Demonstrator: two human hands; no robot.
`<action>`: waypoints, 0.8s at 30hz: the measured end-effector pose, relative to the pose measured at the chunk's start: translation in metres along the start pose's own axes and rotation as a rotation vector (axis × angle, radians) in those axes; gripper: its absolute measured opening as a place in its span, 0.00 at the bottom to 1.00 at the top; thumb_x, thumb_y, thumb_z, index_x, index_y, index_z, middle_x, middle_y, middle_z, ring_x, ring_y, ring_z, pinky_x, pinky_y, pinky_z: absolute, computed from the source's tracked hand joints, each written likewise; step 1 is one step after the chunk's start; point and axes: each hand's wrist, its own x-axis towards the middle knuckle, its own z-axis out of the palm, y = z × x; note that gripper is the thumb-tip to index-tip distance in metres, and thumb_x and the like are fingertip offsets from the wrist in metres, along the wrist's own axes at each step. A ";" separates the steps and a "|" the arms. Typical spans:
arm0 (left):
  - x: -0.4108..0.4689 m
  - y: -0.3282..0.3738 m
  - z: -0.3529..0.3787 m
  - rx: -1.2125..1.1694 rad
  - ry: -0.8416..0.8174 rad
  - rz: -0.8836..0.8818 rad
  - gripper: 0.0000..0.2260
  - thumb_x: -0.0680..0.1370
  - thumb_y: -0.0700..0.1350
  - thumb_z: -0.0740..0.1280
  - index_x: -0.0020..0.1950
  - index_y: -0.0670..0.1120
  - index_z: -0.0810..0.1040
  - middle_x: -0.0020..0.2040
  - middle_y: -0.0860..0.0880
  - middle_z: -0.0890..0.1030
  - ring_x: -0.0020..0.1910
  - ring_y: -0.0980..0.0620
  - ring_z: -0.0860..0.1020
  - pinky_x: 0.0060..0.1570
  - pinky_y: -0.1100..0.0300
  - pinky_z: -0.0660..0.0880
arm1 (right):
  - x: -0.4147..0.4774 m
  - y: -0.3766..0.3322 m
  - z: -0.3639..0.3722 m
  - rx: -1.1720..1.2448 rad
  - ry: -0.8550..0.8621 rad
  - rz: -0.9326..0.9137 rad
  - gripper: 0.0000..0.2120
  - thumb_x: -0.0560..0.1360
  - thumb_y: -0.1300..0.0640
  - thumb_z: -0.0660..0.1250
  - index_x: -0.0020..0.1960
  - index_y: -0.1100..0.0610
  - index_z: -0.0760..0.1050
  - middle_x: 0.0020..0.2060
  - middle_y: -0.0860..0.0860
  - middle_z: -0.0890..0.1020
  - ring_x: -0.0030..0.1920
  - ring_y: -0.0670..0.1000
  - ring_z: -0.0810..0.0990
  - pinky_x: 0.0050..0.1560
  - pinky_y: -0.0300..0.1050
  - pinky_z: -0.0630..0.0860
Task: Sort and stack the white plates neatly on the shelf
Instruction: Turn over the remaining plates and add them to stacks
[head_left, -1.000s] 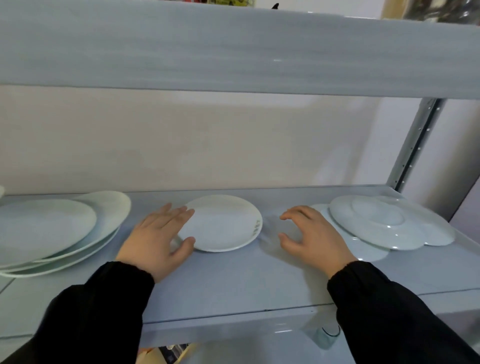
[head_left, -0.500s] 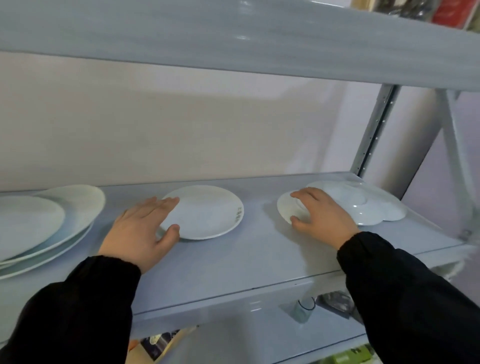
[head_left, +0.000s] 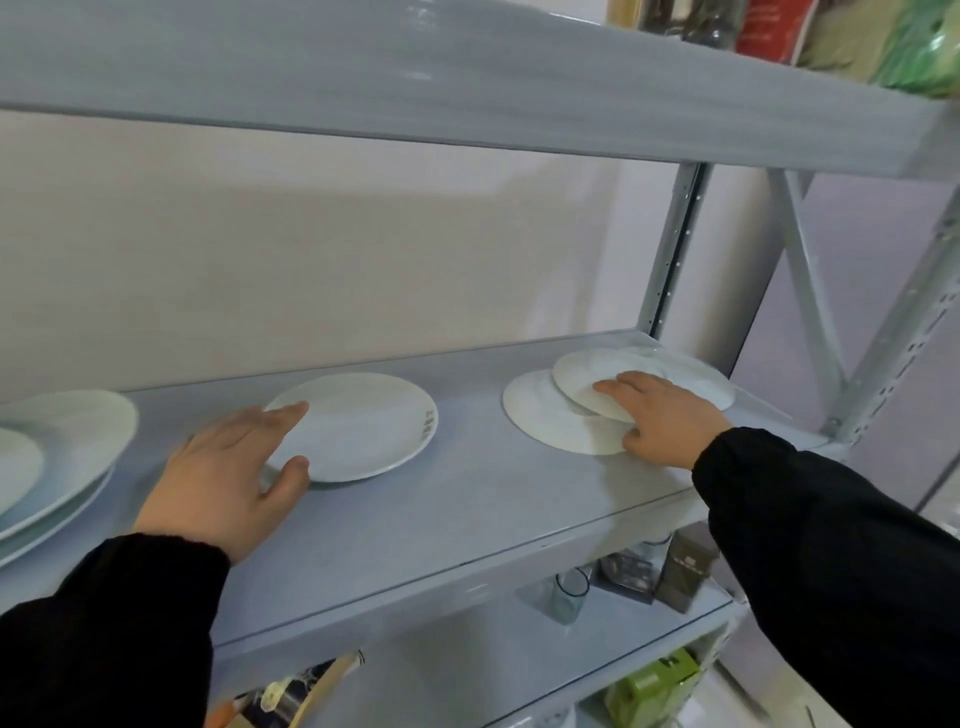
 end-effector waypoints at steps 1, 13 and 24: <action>0.000 0.002 -0.001 -0.004 0.001 -0.005 0.31 0.73 0.62 0.52 0.73 0.53 0.69 0.66 0.47 0.77 0.68 0.44 0.71 0.66 0.45 0.68 | 0.001 0.001 0.001 -0.019 0.002 0.000 0.36 0.76 0.57 0.63 0.80 0.44 0.54 0.79 0.50 0.58 0.76 0.55 0.62 0.71 0.52 0.67; -0.002 0.005 -0.003 -0.028 0.033 -0.026 0.30 0.72 0.61 0.53 0.69 0.50 0.74 0.61 0.45 0.80 0.63 0.41 0.73 0.64 0.44 0.69 | 0.006 0.002 0.003 -0.189 0.261 -0.046 0.30 0.77 0.67 0.59 0.77 0.52 0.62 0.71 0.56 0.71 0.68 0.60 0.71 0.65 0.54 0.70; -0.005 0.003 -0.004 -0.070 0.079 -0.034 0.27 0.72 0.60 0.54 0.64 0.50 0.78 0.58 0.48 0.81 0.59 0.46 0.76 0.60 0.49 0.72 | 0.037 -0.041 -0.081 0.092 0.575 -0.116 0.33 0.75 0.74 0.58 0.77 0.53 0.66 0.70 0.56 0.74 0.66 0.59 0.74 0.65 0.48 0.69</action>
